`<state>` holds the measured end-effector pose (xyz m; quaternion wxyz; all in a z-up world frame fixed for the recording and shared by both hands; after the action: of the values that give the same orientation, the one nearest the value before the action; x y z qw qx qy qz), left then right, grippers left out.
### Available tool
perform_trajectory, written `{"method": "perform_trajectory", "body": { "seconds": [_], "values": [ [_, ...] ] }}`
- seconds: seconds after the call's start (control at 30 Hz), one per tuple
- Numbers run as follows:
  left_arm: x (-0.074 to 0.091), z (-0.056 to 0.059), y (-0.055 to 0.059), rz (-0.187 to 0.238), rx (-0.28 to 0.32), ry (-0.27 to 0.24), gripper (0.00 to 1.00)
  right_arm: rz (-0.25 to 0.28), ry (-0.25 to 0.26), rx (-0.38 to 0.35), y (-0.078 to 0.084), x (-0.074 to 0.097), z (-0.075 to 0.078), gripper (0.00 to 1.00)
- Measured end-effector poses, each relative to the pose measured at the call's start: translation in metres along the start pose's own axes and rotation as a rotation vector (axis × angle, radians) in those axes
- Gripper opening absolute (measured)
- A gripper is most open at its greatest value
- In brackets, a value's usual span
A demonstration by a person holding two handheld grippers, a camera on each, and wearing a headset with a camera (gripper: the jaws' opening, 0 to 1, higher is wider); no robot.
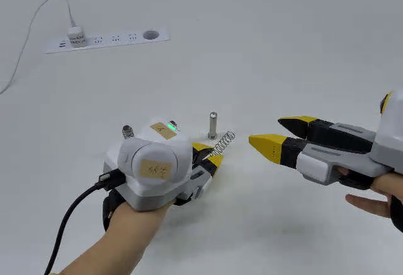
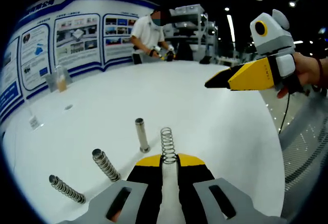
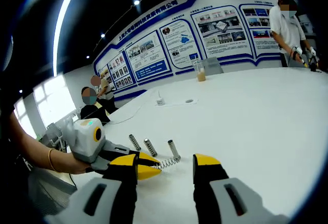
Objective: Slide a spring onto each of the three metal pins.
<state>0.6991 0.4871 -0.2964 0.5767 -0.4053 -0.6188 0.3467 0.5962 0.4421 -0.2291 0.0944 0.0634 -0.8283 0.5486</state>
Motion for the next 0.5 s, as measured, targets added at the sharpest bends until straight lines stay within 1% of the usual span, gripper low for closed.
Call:
{"method": "perform_trajectory", "body": {
  "seconds": [0.03, 0.1, 0.2, 0.23, 0.3, 0.5],
  "values": [
    [0.001, -0.001, -0.002, 0.007, 0.005, -0.002, 0.09, 0.004, -0.001, -0.004, -0.001, 0.000, 0.000, 0.44],
    [0.005, -0.002, -0.007, 0.020, 0.036, -0.007, 0.09, 0.011, -0.005, -0.014, -0.003, -0.001, -0.001, 0.44],
    [0.011, -0.004, -0.012, 0.037, 0.052, -0.017, 0.09, 0.022, -0.010, -0.026, -0.005, -0.002, -0.002, 0.44],
    [0.014, -0.003, -0.015, 0.048, 0.064, -0.014, 0.09, 0.030, -0.013, -0.038, -0.006, -0.003, -0.003, 0.44],
    [0.017, -0.003, -0.018, 0.058, 0.070, -0.012, 0.09, 0.036, -0.017, -0.052, -0.007, -0.003, -0.003, 0.44],
    [0.029, -0.001, -0.031, 0.112, 0.099, 0.000, 0.10, 0.076, -0.041, -0.124, -0.012, -0.007, -0.006, 0.44]
  ]
}}
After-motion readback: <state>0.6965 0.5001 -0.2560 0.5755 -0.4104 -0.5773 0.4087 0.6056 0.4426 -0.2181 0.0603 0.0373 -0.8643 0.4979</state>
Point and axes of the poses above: the centre of the closed fingertips' face, and the gripper's own axes: x roughly backward along the fingers, z roughly to its right, y roughly out of its underside, the point moved 4 cm from there along x, roughly backward along the fingers, and after that the axes turned 14 degrees about -y, right-handed, at the moved point
